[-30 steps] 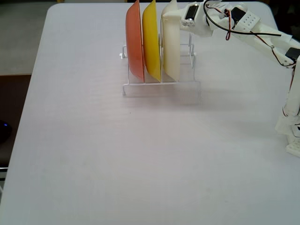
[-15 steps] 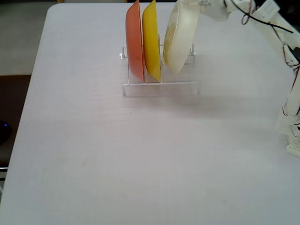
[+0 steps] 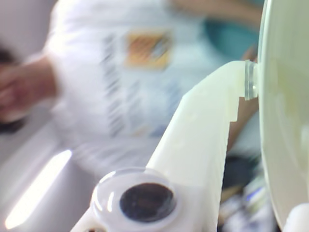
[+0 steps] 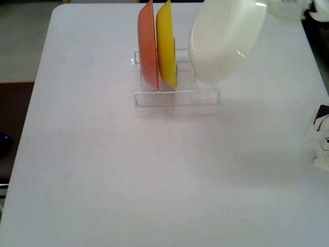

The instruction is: Could you take three plates?

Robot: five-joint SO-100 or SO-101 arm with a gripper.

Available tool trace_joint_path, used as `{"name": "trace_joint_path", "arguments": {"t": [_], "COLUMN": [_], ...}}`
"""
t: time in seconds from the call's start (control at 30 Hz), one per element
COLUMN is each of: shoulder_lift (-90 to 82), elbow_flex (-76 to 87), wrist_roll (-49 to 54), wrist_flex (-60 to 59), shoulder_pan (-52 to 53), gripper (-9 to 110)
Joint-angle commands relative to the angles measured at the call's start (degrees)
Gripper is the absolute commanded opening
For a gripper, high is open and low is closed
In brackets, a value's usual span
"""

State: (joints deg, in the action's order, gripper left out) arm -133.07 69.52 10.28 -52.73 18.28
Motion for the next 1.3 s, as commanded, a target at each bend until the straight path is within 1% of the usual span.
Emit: {"name": "trace_joint_path", "arguments": {"t": [0.0,0.1,0.27,0.43,0.6,0.8,1.0,1.27], "shoulder_lift": [-8.7,-9.49,-7.12,1.67,12.66,24.96,31.73,32.87], "elbow_flex": [2.37,3.25,6.06,4.57,0.79,-5.63,-9.14,-9.14], "wrist_roll": [-5.36,-7.21,-2.81,-0.18,1.85,0.62,-1.49,-3.34], "wrist_flex": [3.6,7.21,21.27,34.37,47.9,57.66,61.35,60.47], "shoulder_pan": [-7.47,-14.24,-27.6,-33.66,-33.84,-30.94,-28.56,-26.37], "gripper": [-1,-1,-1,-1,-1,-1,-1,0]}}
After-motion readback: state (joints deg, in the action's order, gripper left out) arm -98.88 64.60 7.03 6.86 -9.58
